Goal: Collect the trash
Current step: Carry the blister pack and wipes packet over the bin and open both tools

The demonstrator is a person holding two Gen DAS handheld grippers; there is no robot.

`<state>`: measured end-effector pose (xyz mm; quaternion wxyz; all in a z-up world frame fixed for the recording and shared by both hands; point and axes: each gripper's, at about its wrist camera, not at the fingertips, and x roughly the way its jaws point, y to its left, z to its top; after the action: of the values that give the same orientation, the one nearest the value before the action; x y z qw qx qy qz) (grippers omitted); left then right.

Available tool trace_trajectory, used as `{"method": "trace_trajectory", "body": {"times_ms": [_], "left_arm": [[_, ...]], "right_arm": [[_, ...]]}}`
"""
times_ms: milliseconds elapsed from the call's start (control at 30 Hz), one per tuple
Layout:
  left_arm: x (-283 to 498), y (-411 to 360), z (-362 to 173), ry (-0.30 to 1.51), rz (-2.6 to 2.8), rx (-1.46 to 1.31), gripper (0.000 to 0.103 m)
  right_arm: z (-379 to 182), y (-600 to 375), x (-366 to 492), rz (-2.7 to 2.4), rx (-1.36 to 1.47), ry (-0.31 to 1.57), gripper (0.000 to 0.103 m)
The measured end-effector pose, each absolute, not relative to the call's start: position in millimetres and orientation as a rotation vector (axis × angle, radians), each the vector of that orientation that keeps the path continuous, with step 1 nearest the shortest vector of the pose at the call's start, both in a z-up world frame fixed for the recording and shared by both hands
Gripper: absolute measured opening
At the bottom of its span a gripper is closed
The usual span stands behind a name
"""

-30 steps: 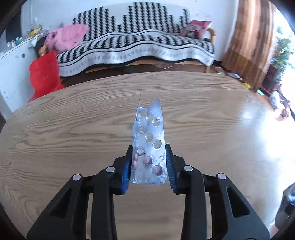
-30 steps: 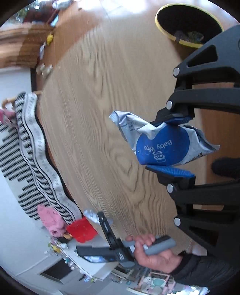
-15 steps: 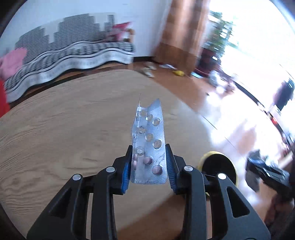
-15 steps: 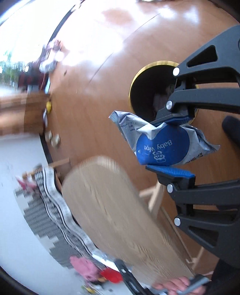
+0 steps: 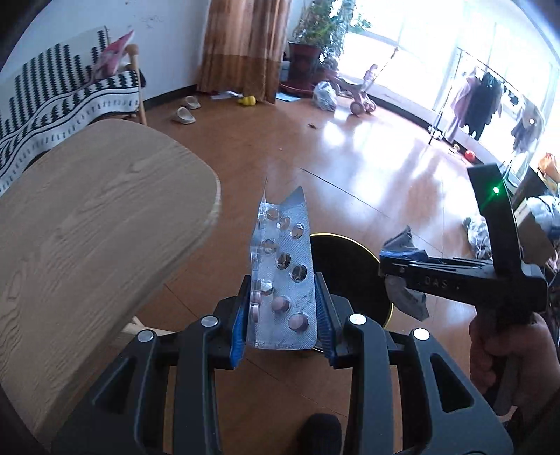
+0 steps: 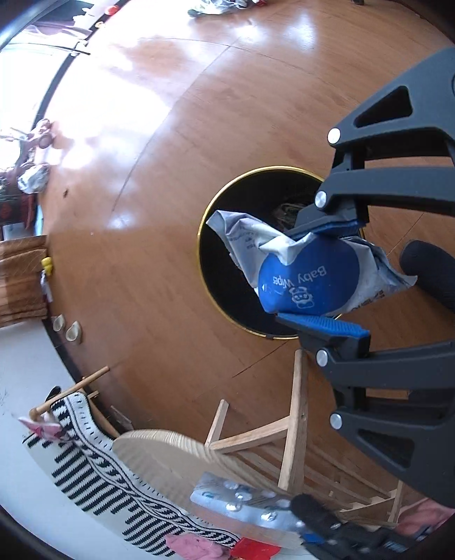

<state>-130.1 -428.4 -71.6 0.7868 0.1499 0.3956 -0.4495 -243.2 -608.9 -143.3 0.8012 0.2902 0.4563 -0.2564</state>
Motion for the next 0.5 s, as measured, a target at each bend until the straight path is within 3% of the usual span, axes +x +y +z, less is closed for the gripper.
{"method": "trace_trajectory", "body": {"times_ms": [500], "left_arm": [[-129.9, -463.1, -92.7, 0.882, -0.998, 0.363, 0.034]], "right_arm": [[-158.6, -621.3, -226.1, -0.548, 0.637, 1.026, 0.039]]}}
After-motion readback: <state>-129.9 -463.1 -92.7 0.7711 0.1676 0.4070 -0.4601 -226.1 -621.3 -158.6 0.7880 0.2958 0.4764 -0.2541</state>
